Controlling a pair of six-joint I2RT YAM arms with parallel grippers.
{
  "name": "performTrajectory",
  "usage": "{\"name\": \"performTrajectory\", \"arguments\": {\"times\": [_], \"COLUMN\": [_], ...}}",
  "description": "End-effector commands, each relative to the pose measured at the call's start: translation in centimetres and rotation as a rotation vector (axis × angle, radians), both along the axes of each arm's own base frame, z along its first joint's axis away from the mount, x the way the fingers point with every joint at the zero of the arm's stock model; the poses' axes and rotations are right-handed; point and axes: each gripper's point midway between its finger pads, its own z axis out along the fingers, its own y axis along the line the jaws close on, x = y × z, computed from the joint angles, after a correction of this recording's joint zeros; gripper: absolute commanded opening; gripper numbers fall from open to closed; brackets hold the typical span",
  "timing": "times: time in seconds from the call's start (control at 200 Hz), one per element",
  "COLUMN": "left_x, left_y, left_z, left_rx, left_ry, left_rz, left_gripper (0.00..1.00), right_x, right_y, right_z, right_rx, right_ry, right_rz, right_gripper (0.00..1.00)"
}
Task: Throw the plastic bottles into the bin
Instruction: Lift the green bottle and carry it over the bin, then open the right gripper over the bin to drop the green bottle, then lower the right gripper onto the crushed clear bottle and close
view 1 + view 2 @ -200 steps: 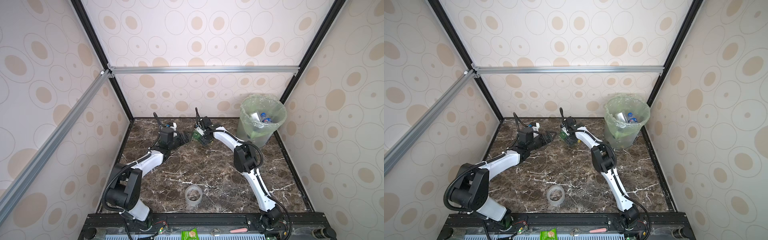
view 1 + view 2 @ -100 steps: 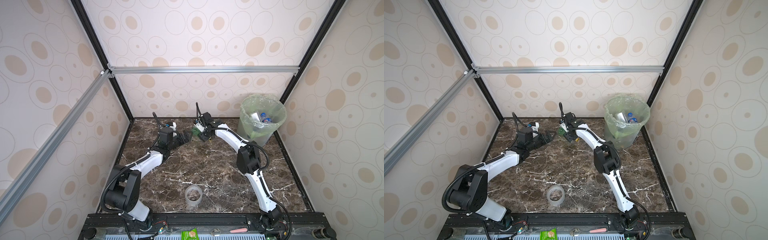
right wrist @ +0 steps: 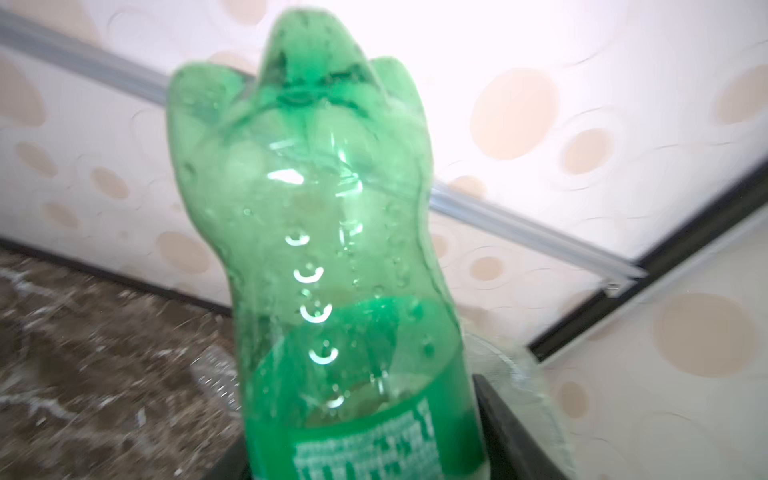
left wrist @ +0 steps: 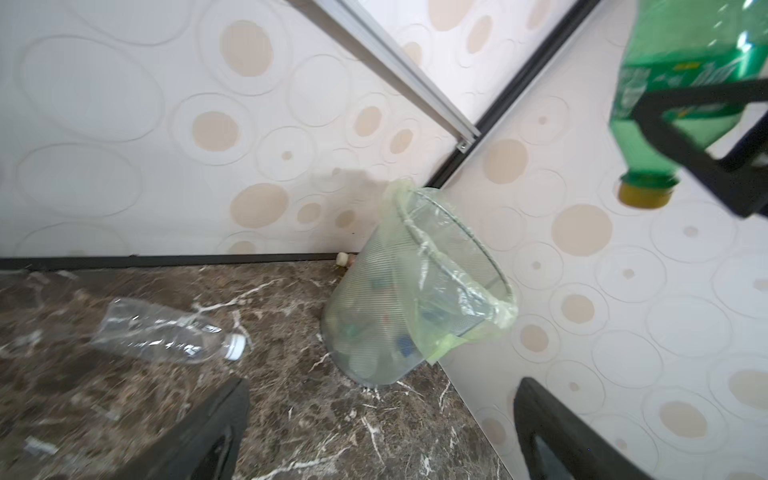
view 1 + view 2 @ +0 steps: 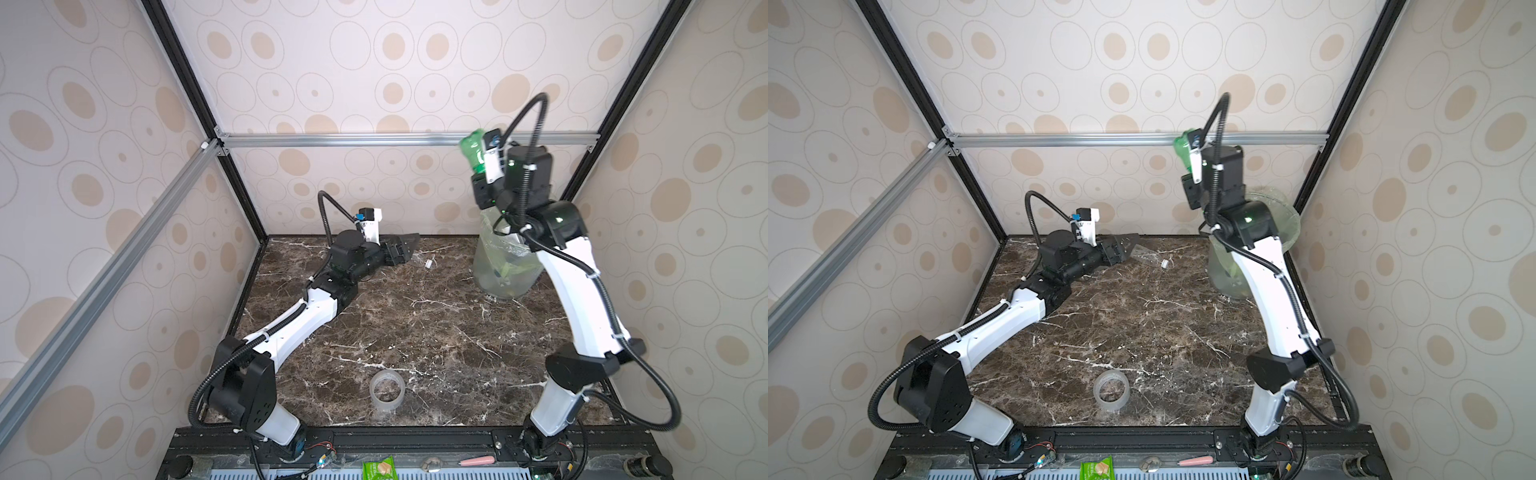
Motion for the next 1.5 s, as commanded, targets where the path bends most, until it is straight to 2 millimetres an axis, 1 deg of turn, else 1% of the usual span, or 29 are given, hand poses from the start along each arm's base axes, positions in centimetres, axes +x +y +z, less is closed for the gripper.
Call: {"name": "performTrajectory", "arguments": {"times": [0.0, 0.045, 0.055, 0.065, 0.075, 0.09, 0.125, 0.15, 0.195, 0.245, 0.275, 0.325, 0.39, 0.455, 0.52, 0.595, 0.64, 0.67, 0.75, 0.865, 0.985, 1.16, 1.175, 1.185, 1.31, 1.32, 1.325, 1.42, 1.49], "left_x": [0.5, 0.6, 0.7, 0.7, 0.7, 0.7, 0.7, 0.7, 0.7, 0.6, 0.6, 0.5, 0.5, 0.4, 0.3, 0.3, 0.3, 0.3, 0.3, 0.3, 0.5, 0.4, 0.4, 0.4, 0.5, 0.5, 0.5, 0.6, 0.8], "left_y": [-1.4, -1.5, -1.5, -1.5, -1.5, -1.5, -1.5, -1.3, -1.3, -1.2, -1.1, -1.0, -0.9, -0.8, -0.7, -0.6, -0.4, -0.3, 0.4, 2.9, 5.5, 7.1, 7.1, 7.2, 7.8, 7.8, 7.8, 8.1, 8.3], "left_z": [0.4, 0.2, 0.1, 0.1, 0.0, -0.1, -0.3, -0.4, -0.6, -1.0, -1.0, -1.4, -1.7, -1.8, -2.0, -2.0, -2.1, -2.1, -2.2, -2.9, -4.4, -6.2, -6.3, -6.4, -7.6, -7.7, -7.8, -8.8, -9.5], "left_rx": [0.025, 0.026, 0.027, 0.026, 0.027, 0.028, 0.031, 0.033, 0.038, 0.047, 0.05, 0.059, 0.066, 0.07, 0.072, 0.071, 0.067, 0.06, 0.038, -0.024, -0.039, -0.042, -0.041, -0.041, -0.032, -0.031, -0.031, -0.022, -0.025], "left_ry": [-0.053, -0.047, -0.046, -0.044, -0.044, -0.041, -0.038, -0.035, -0.029, -0.021, -0.019, -0.013, -0.006, -0.003, -0.002, -0.002, 0.002, 0.004, 0.017, 0.048, 0.082, 0.111, 0.112, 0.114, 0.131, 0.132, 0.134, 0.15, 0.161], "left_rz": [-0.023, -0.024, -0.024, -0.024, -0.023, -0.021, -0.019, -0.016, -0.015, -0.011, -0.01, -0.005, -0.003, -0.001, 0.003, 0.009, 0.012, 0.011, 0.015, 0.045, 0.081, 0.106, 0.107, 0.107, 0.118, 0.118, 0.118, 0.122, 0.122], "left_gripper": [0.99, 0.99, 0.99, 0.99, 0.99, 0.99, 0.99, 0.99, 0.99, 0.99, 0.99, 0.99, 0.99, 0.99, 0.99, 0.99, 0.99, 0.99, 0.99, 0.99, 0.99, 0.99, 0.99, 0.99, 0.99, 0.99, 0.99, 0.99, 0.99], "right_x": [2.3, 2.9, 3.1, 3.3, 3.6, 3.8, 4.6, 5.1, 5.7, 6.0, 5.9, 5.7, 5.5, 5.1, 5.0, 5.4, 6.0, 6.3, 7.6, 9.6, 11.4, 13.9, 14.0, 14.2, 15.8, 15.8, 15.8, 16.4, 16.5], "right_y": [-4.2, -6.4, -6.3, -7.6, -8.3, -9.0, -10.6, -11.3, -12.7, -13.6, -13.8, -13.8, -13.1, -11.8, -9.4, -6.0, -4.4, -1.9, 1.8, 6.5, 10.2, 13.6, 13.8, 14.0, 15.5, 15.8, 15.8, 17.0, 17.6], "right_z": [-3.1, -4.5, -5.0, -5.5, -6.1, -6.6, -8.9, -10.5, -13.3, -14.9, -15.1, -14.4, -12.7, -10.6, -9.2, -9.2, -10.2, -11.1, -14.7, -20.8, -26.0, -32.9, -34.0, -33.5, -37.8, -37.7, -38.2, -40.7, -42.0], "right_rx": [-0.041, -0.001, 0.009, 0.016, 0.025, 0.039, 0.056, 0.07, 0.077, 0.062, 0.05, 0.054, 0.068, 0.061, 0.031, -0.002, 0.002, 0.009, 0.02, -0.011, 0.019, 0.063, 0.061, 0.065, 0.068, 0.069, 0.07, 0.052, 0.04], "right_ry": [0.058, 0.096, 0.108, 0.12, 0.131, 0.142, 0.192, 0.235, 0.316, 0.376, 0.386, 0.368, 0.305, 0.251, 0.224, 0.229, 0.253, 0.276, 0.358, 0.47, 0.541, 0.635, 0.655, 0.64, 0.69, 0.687, 0.694, 0.716, 0.731], "right_rz": [-0.167, -0.204, -0.202, -0.229, -0.244, -0.26, -0.295, -0.31, -0.362, -0.408, -0.429, -0.435, -0.402, -0.358, -0.289, -0.188, -0.118, -0.048, 0.08, 0.213, 0.331, 0.434, 0.438, 0.444, 0.482, 0.489, 0.491, 0.516, 0.536], "right_gripper": [0.54, 0.54, 0.54, 0.54, 0.54, 0.55, 0.57, 0.62, 0.74, 0.84, 0.9, 1.0, 1.0, 1.0, 1.0, 1.0, 1.0, 1.0, 1.0, 1.0, 1.0, 1.0, 1.0, 1.0, 1.0, 1.0, 1.0, 1.0, 1.0]}}
